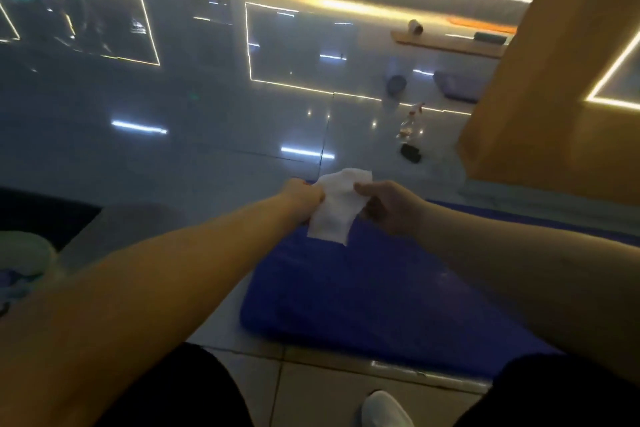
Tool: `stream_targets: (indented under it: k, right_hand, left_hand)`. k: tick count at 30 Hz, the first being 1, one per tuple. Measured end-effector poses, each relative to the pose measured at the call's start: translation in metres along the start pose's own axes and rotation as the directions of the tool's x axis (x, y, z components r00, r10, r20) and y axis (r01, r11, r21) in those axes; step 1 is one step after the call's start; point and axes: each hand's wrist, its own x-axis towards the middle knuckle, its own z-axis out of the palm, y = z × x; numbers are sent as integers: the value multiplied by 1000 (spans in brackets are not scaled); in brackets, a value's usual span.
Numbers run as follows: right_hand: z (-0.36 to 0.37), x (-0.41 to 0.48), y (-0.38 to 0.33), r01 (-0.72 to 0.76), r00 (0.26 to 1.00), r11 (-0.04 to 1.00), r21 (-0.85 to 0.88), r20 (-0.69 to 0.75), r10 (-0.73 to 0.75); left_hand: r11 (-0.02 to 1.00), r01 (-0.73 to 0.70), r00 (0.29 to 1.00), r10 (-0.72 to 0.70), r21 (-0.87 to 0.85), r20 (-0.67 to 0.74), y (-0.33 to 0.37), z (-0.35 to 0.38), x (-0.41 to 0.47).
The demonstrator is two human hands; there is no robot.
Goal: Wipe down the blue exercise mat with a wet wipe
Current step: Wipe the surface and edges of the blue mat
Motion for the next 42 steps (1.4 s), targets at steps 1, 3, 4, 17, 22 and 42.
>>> stream_targets:
  k: [1, 3, 4, 17, 22, 42]
  right_hand:
    - [-2, -1, 5, -4, 1000, 999, -32, 2, 4]
    - [-4, -3, 16, -33, 999, 987, -159, 28, 38]
    - [-2, -3, 22, -39, 998, 980, -198, 44, 48]
    - [7, -12, 11, 36, 998, 996, -81, 45, -32]
    - [-2, -11, 10, 113, 989, 953, -281, 126, -80]
    - [-38, -15, 53, -372, 880, 885, -280, 196, 432]
  left_hand:
    - [1000, 18, 999, -17, 18, -34, -5, 2, -1]
    - [998, 58, 995, -55, 36, -77, -14, 3, -3]
    - [997, 70, 995, -68, 26, -74, -17, 2, -6]
    - [963, 16, 999, -26, 267, 35, -19, 20, -8]
    - [987, -139, 961, 115, 81, 251, -21, 24, -10]
    - [988, -72, 997, 71, -139, -9, -26, 31, -2]
